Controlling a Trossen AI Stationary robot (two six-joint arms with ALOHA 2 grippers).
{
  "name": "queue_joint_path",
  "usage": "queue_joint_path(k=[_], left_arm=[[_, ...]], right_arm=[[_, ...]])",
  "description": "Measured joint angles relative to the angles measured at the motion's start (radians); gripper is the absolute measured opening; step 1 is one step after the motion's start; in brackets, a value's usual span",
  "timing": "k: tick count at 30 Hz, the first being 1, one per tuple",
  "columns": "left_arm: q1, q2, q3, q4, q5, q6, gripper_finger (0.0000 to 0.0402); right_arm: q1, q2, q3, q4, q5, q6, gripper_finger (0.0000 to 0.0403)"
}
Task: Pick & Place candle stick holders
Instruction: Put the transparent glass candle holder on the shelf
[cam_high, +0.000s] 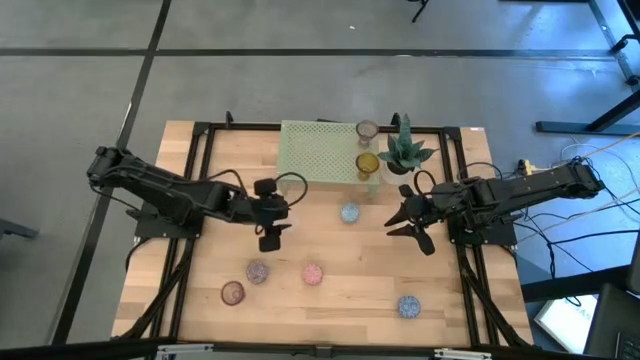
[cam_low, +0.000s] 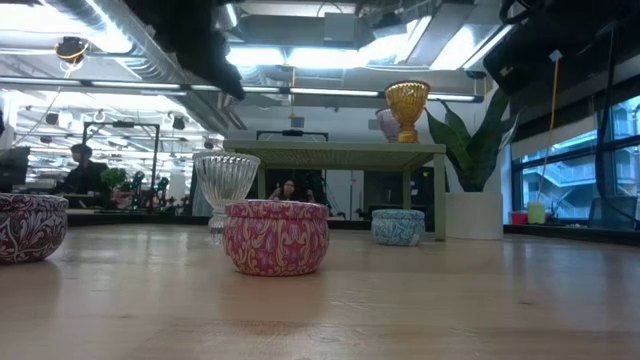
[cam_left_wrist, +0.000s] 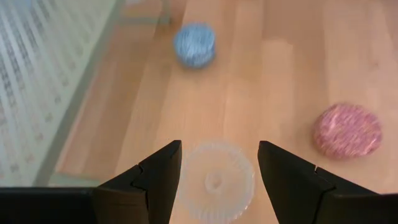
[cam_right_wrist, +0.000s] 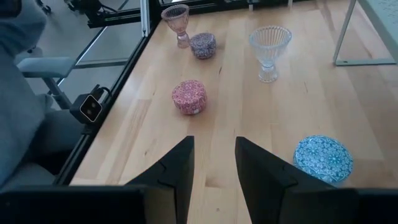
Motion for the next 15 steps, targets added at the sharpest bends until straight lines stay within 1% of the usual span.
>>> queue_joint_path(k=[5,15], left_arm=[[0.016,0.006,0.000,-0.027,-0.027,0.000,0.0210],[0.022,0.037,-0.001,-0.017,-0.023,-0.025,0.0210]], right_arm=[[0.000,0.000,0.000,-0.001,0.000,0.000,0.0121],[0.000,0.000,0.000,-0.003,0.000,0.000,0.0121]])
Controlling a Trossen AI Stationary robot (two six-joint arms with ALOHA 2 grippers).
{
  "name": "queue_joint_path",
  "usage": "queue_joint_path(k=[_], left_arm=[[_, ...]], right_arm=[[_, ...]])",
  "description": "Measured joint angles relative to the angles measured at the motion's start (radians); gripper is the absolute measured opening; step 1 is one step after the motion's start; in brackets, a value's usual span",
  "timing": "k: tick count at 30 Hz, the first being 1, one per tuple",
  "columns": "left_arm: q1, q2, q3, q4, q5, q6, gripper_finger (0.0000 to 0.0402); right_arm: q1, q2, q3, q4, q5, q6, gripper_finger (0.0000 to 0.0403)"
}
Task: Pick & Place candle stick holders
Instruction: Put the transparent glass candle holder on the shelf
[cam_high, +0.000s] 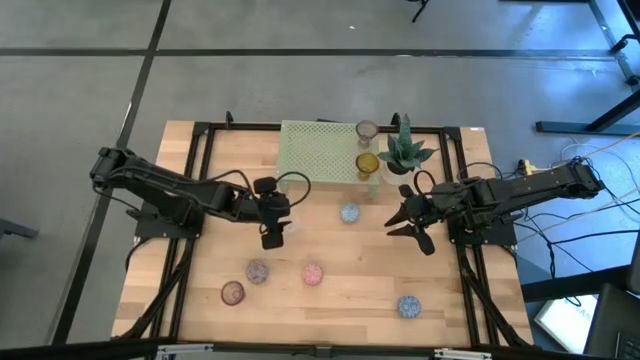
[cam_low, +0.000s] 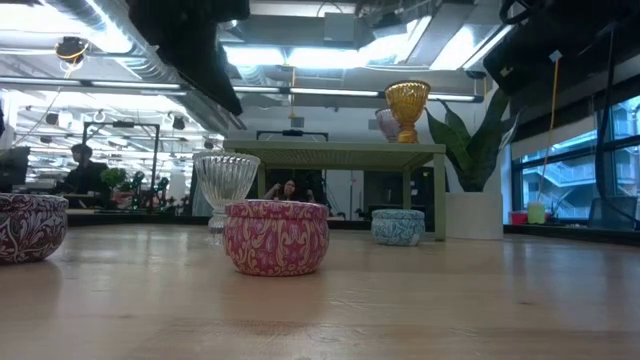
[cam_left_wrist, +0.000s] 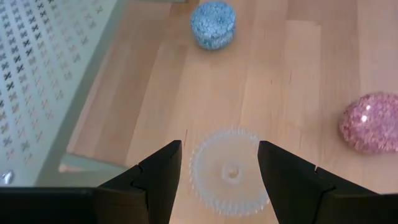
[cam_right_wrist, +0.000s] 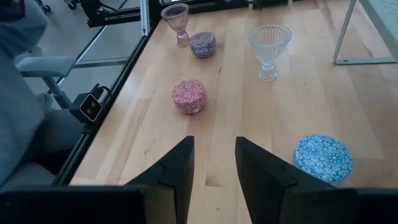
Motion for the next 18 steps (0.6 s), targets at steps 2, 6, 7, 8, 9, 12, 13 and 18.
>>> queue_joint_path(k=[2,6,7,8,9,12,13,18], left_arm=[[0.000,0.012,0.000,-0.010,0.000,-0.001,0.0210],[0.002,0.047,0.000,-0.008,0.000,-0.040,0.0210],[0.003,0.058,0.000,-0.007,0.000,-0.053,0.0210],[0.003,0.068,0.000,-0.007,-0.001,-0.063,0.0210],[0.005,0.078,0.000,-0.007,-0.001,-0.067,0.0210],[0.013,0.104,0.000,-0.008,-0.002,-0.068,0.0210],[0.018,0.112,0.000,-0.006,-0.001,-0.069,0.0210],[0.041,0.132,0.000,-0.009,-0.001,-0.059,0.0210]], right_arm=[[0.000,0.000,0.000,0.000,0.000,0.000,0.0121],[0.000,0.000,0.000,-0.001,0.000,0.000,0.0121],[0.000,0.000,0.000,-0.001,0.000,0.000,0.0121],[0.000,0.000,0.000,-0.001,0.000,0.000,0.0121],[0.000,0.000,0.000,-0.001,0.000,0.000,0.0121],[0.000,0.000,0.000,-0.001,0.000,0.000,0.0121],[0.000,0.000,0.000,-0.001,0.000,0.000,0.0121],[0.000,0.000,0.000,-0.001,0.000,0.000,0.0121]])
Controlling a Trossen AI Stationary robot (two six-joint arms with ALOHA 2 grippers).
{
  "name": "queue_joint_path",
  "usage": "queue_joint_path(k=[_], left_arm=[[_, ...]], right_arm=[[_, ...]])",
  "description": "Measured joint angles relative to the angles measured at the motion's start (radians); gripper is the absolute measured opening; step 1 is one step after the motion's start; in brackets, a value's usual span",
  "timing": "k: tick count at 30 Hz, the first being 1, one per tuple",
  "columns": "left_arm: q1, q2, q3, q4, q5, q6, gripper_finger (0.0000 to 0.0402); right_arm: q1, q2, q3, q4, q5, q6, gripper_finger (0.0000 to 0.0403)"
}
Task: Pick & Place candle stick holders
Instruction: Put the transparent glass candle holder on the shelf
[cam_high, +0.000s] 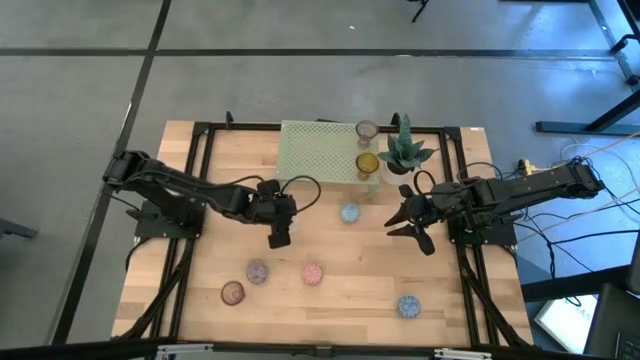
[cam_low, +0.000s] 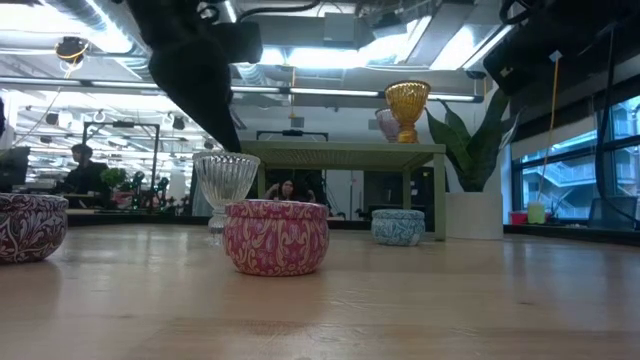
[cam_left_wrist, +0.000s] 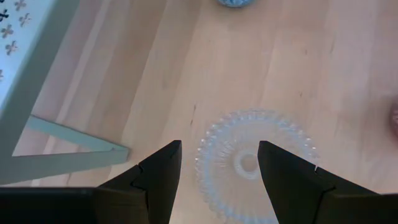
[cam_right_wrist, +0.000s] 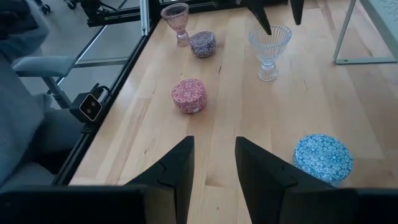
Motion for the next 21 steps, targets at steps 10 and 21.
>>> queue_joint_path(k=[10,21], left_arm=[[0.032,0.001,0.000,-0.033,0.006,0.017,0.0210],[0.036,0.001,0.000,-0.038,0.053,0.009,0.0199]], right_arm=[[0.000,0.000,0.000,0.000,0.000,-0.003,0.0121],[0.000,0.000,0.000,0.000,0.000,-0.003,0.0121]])
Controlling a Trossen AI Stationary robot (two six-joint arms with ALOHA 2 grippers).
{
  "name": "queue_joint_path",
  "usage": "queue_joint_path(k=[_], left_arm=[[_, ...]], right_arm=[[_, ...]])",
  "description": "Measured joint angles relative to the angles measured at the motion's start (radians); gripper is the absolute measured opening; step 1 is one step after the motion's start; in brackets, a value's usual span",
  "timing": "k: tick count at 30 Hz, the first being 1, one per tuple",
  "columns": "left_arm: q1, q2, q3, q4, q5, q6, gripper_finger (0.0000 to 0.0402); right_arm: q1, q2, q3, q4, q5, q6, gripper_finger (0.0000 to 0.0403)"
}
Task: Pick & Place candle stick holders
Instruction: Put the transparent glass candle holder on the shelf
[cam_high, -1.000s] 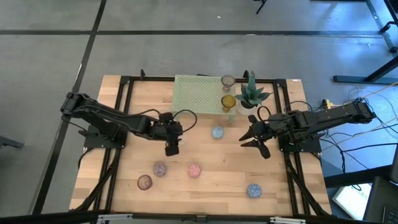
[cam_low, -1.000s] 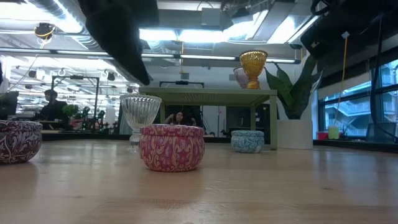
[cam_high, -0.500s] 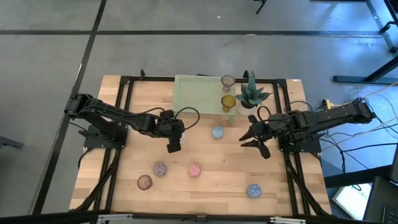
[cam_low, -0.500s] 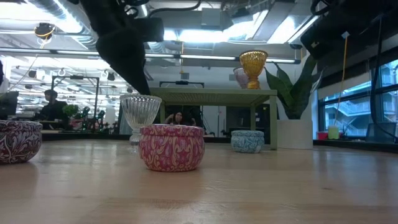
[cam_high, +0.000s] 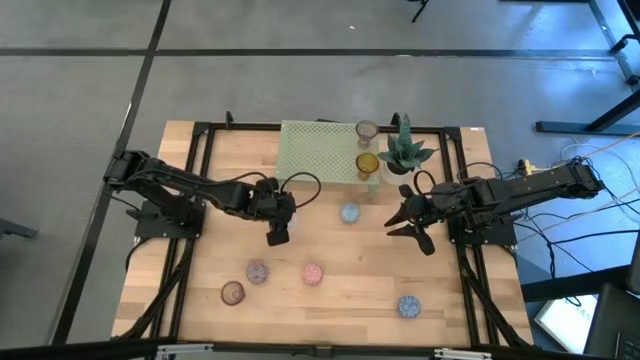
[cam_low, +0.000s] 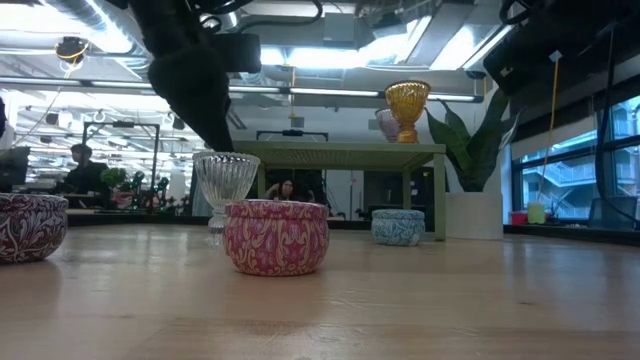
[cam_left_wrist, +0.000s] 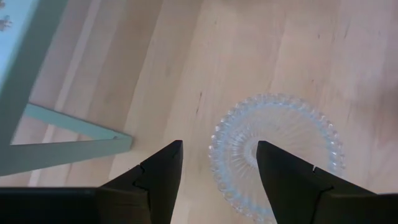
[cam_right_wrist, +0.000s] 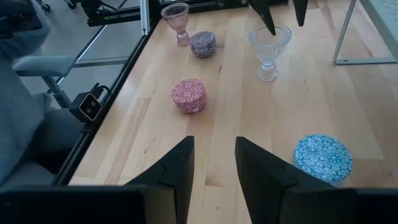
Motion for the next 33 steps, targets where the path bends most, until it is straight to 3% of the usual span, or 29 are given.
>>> queue_joint_path(k=[8,28,33], left_arm=[[0.000,0.000,0.000,0.000,0.018,-0.003,0.0174],[0.000,0.000,-0.055,0.038,-0.003,-0.005,0.0171],[0.000,0.000,-0.055,0.050,0.006,-0.002,0.0147]], right_arm=[[0.000,0.000,0.000,0.000,0.000,0.000,0.0121],[0.000,0.000,0.000,0.000,0.000,0.000,0.0121],[0.000,0.000,0.000,0.000,0.000,0.000,0.0121]])
